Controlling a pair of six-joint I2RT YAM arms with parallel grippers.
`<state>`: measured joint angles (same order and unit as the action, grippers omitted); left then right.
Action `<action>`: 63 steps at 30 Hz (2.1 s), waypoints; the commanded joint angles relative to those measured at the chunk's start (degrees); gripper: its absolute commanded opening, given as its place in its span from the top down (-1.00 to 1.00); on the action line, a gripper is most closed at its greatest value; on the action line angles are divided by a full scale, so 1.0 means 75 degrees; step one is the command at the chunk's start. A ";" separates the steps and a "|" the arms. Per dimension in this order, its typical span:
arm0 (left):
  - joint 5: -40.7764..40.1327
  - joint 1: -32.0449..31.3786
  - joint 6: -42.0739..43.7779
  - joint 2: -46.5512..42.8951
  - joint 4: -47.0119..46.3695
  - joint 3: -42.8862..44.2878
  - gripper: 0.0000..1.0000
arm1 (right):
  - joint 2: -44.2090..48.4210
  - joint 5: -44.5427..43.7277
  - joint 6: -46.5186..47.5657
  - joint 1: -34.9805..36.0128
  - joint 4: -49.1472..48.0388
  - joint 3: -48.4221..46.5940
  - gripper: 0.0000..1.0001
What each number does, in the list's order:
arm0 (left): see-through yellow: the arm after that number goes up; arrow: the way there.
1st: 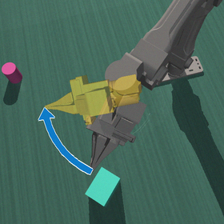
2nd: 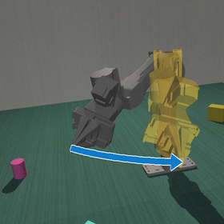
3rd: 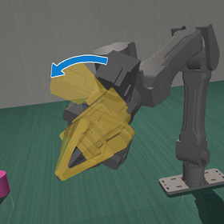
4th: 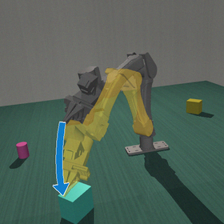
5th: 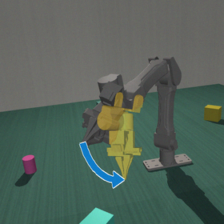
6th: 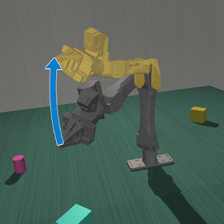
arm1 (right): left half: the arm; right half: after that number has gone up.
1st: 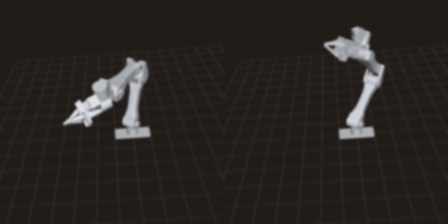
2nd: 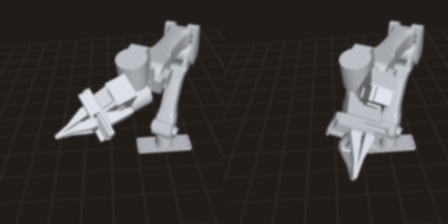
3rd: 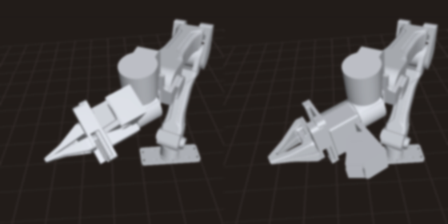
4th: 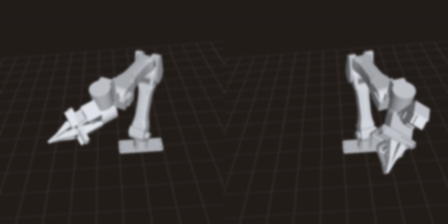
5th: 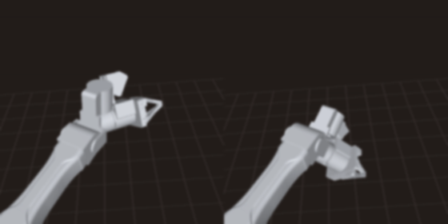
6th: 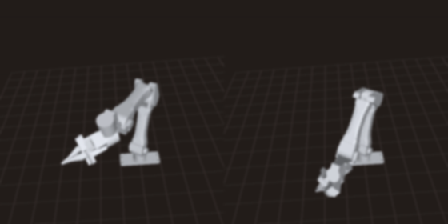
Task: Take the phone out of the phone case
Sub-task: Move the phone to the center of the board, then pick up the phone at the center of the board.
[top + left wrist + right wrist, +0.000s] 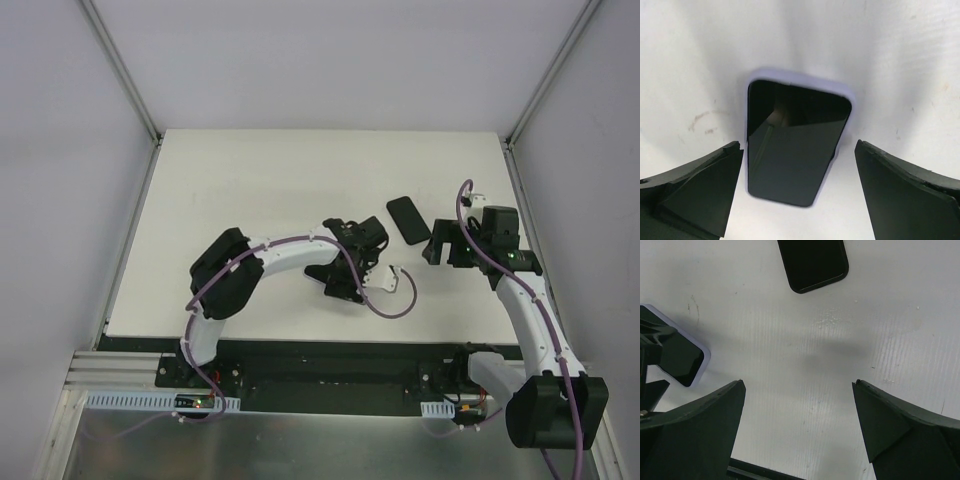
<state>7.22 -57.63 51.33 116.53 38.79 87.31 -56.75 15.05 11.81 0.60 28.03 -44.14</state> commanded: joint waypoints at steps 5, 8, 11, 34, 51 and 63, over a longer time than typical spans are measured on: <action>0.0594 0.1037 -0.0819 -0.2058 0.0043 -0.0812 -0.98 | -0.0003 0.0619 0.0358 0.0188 0.0036 -0.0396 -0.98; 0.0911 0.1693 -0.1428 -0.2692 0.0020 -0.1093 -0.98 | -0.0085 0.0245 0.0534 0.0948 -0.0034 -0.0466 -0.97; 0.1122 0.2419 -0.2072 -0.3243 -0.0085 -0.1351 -0.98 | -0.0366 0.0126 0.0581 0.1804 -0.0221 -0.0560 -0.97; 0.1064 0.5750 -0.4958 -0.4908 -0.1093 -0.2934 -0.98 | -0.4784 -0.0284 0.1248 0.5521 -0.1382 -0.1954 -0.97; 0.0900 0.5937 -0.4887 -0.5096 -0.1246 -0.2958 -0.98 | -0.5312 -0.0330 0.1847 0.5873 -0.1651 -0.1791 -0.98; 0.0865 0.5961 -0.4817 -0.5037 -0.1234 -0.2840 -0.98 | -0.5816 -0.1349 0.1741 0.6330 -0.1769 -0.1966 -0.98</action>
<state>14.46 -13.76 15.03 80.36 30.30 64.97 -98.13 7.57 24.51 46.87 14.90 -57.95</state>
